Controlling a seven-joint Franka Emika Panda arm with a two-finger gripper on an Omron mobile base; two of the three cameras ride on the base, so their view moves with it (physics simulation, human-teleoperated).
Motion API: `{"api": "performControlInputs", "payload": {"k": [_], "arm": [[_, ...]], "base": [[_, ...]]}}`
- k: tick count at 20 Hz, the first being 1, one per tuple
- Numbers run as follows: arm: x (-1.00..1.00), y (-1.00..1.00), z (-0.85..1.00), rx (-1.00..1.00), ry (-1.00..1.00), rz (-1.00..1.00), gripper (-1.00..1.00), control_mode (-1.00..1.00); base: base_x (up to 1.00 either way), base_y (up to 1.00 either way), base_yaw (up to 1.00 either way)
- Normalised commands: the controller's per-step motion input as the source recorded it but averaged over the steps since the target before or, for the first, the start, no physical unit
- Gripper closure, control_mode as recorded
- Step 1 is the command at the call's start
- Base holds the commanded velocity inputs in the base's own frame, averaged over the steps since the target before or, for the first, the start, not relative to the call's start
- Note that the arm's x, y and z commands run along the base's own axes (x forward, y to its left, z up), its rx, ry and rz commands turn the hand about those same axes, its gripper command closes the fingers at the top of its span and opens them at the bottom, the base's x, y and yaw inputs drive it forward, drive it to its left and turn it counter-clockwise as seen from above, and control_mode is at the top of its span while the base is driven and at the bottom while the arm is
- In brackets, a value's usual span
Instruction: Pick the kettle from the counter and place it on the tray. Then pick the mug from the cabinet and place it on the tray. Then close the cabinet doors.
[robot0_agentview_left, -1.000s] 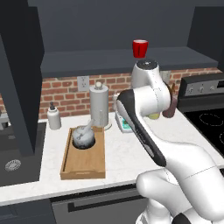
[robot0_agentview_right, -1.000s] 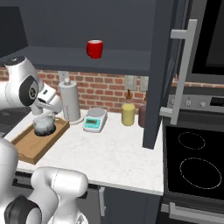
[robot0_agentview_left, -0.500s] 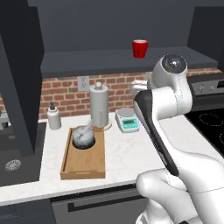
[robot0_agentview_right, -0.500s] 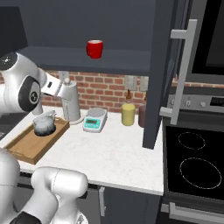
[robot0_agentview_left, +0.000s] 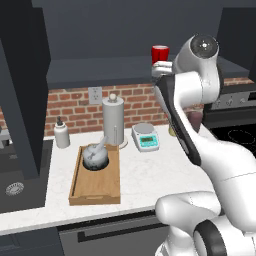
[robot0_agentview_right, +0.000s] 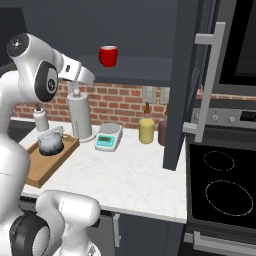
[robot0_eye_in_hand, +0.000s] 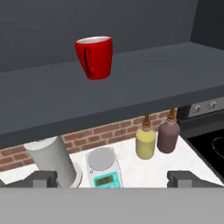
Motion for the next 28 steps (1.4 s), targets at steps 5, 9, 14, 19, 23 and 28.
{"api": "performControlInputs", "payload": {"k": [5, 9, 14, 19, 23, 28], "arm": [[0.68, -0.12, 0.19, -0.03, 0.00, -0.01, -1.00, -1.00], [0.84, -0.01, -0.18, -0.03, 0.00, 0.00, -1.00, -1.00], [0.81, 0.00, -0.17, -0.01, 0.00, 0.00, -1.00, -1.00], [0.63, 0.00, 0.00, 0.00, 0.00, 0.00, -1.00, -1.00], [0.29, 0.00, 0.00, 0.00, 0.01, -0.02, -1.00, -1.00], [0.22, 0.04, 0.00, 0.00, 0.01, -0.10, -1.00, -1.00]], "base": [[0.00, 0.00, 0.00], [0.00, 0.00, 0.00], [0.00, 0.00, 0.00], [0.00, 0.00, 0.00], [0.00, 0.00, 0.00], [0.00, 0.00, 0.00]]}}
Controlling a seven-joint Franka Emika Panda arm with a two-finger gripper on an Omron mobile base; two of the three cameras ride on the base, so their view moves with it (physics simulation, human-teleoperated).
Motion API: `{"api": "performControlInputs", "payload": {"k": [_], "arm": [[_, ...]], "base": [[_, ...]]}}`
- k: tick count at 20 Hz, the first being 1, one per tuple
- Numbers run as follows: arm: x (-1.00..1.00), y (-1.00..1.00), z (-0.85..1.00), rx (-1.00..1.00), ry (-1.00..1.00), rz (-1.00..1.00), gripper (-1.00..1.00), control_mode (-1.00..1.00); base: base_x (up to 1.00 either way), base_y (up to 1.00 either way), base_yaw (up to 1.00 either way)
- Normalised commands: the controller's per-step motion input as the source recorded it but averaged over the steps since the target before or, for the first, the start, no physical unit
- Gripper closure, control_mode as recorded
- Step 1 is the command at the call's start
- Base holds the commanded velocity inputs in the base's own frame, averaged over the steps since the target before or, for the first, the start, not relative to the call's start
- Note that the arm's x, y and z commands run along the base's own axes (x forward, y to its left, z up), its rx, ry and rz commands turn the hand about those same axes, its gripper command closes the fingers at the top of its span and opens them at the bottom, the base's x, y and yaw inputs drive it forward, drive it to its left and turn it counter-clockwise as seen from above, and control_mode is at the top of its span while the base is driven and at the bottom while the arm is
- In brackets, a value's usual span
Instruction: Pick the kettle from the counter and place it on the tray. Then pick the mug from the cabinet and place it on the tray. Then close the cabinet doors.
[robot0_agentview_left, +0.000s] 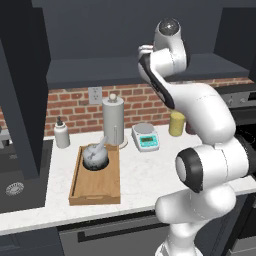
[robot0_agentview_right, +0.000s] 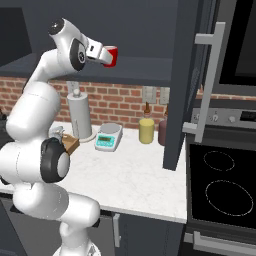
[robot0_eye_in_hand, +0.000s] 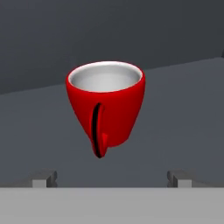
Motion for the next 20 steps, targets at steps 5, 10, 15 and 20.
{"api": "performControlInputs", "payload": {"k": [5, 10, 15, 20], "arm": [[0.28, 0.00, 0.00, 0.00, 0.00, -0.14, -1.00, -1.00], [0.43, 0.00, 0.00, 0.00, 0.00, -0.14, -1.00, -1.00], [0.42, 0.00, 0.00, 0.00, 0.00, -0.10, -1.00, -1.00], [0.35, 0.00, 0.00, 0.00, 0.00, -0.05, -1.00, -1.00]], "base": [[0.00, 0.00, 0.00], [0.00, 0.00, 0.00], [0.00, 0.00, 0.00], [0.00, 0.00, 0.00]]}}
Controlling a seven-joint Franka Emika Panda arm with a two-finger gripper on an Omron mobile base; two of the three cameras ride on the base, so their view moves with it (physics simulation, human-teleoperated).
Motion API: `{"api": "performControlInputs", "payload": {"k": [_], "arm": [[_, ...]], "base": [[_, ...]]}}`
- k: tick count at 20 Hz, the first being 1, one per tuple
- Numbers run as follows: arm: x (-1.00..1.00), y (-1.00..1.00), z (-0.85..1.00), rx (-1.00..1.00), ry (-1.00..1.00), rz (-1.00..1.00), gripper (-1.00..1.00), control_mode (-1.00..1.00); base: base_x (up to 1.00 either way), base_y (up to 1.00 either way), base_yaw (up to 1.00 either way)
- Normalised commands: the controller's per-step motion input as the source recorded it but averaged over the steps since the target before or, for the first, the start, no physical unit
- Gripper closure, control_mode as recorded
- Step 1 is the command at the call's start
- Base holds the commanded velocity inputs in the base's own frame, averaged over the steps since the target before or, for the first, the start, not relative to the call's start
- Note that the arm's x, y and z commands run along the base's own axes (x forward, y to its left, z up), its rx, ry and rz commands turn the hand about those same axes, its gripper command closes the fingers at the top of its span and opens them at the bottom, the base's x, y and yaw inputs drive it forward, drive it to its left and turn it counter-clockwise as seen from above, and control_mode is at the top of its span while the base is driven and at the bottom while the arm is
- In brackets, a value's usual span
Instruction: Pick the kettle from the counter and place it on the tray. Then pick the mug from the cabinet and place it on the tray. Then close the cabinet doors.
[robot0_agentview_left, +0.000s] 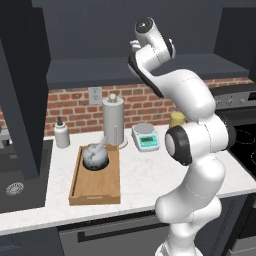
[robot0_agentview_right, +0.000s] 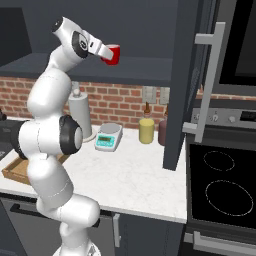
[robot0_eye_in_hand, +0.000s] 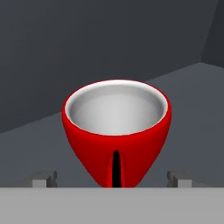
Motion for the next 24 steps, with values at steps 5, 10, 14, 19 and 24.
{"api": "performControlInputs", "payload": {"k": [5, 10, 14, 19, 24], "arm": [[0.11, 0.00, 0.00, 0.00, 0.00, -0.04, -1.00, -1.00], [0.00, 0.00, -0.14, 0.00, -0.01, -0.03, 1.00, -1.00], [0.00, 0.00, -0.20, 0.00, -0.03, -0.03, 1.00, -1.00], [0.00, -0.11, -0.18, 0.00, -0.04, -0.04, 1.00, -1.00], [0.00, -0.20, -0.11, 0.00, -0.09, -0.02, 1.00, -1.00]], "base": [[0.00, 0.00, 0.00], [0.00, 0.00, 0.00], [0.00, 0.00, 0.00], [0.00, 0.00, 0.00], [0.00, 0.00, 0.00]]}}
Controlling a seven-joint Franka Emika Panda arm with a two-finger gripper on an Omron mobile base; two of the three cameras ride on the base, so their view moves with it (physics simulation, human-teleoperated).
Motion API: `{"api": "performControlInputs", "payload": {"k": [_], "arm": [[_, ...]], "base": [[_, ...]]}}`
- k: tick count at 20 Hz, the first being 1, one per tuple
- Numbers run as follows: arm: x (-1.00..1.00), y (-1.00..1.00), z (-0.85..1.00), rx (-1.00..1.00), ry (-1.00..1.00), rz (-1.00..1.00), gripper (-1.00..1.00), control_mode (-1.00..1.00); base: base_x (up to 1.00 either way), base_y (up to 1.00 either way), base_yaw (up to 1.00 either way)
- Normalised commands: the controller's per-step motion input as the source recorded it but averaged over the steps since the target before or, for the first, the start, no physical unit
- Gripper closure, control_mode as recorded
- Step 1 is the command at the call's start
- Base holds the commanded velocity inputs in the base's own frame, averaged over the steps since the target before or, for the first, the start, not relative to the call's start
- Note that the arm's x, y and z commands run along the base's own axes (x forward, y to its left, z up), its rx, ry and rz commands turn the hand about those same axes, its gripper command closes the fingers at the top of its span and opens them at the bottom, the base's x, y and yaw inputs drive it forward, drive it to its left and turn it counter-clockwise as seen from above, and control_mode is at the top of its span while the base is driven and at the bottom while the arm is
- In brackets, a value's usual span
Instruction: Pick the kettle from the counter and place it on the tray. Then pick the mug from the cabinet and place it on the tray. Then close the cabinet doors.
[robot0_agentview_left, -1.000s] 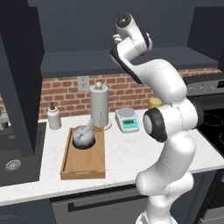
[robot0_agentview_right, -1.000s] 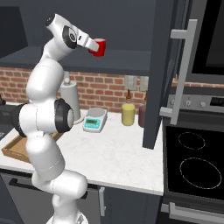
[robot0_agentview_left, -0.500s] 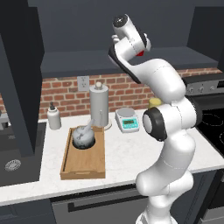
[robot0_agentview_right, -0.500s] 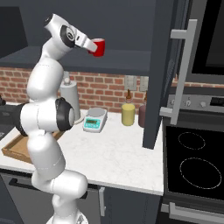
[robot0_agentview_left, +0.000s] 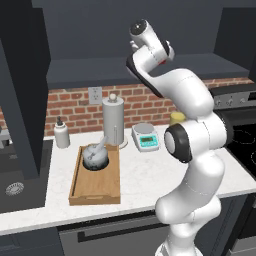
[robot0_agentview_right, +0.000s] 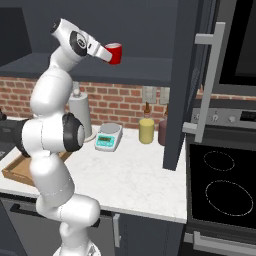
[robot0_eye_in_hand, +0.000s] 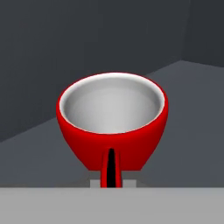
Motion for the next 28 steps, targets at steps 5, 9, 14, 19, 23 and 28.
{"api": "performControlInputs", "payload": {"k": [5, 9, 14, 19, 23, 28], "arm": [[-0.27, -0.05, -0.01, 0.00, -0.12, 0.00, 1.00, -1.00], [-0.92, -0.05, 0.00, 0.00, -0.07, 0.10, 1.00, -1.00], [-1.00, -0.05, 0.12, 0.00, -0.01, 0.29, 1.00, -1.00], [-1.00, 0.00, 0.01, 0.00, 0.00, 0.60, 1.00, -1.00], [-0.95, -0.01, 0.00, 0.00, 0.00, 0.84, 1.00, -1.00], [-0.77, 0.00, 0.00, 0.00, 0.04, 0.90, 1.00, -1.00]], "base": [[0.00, 0.00, 0.00], [0.00, 0.00, 0.00], [0.00, 0.00, 0.00], [0.00, 0.00, 0.00], [0.00, 0.00, 0.00], [0.00, 0.00, 0.00]]}}
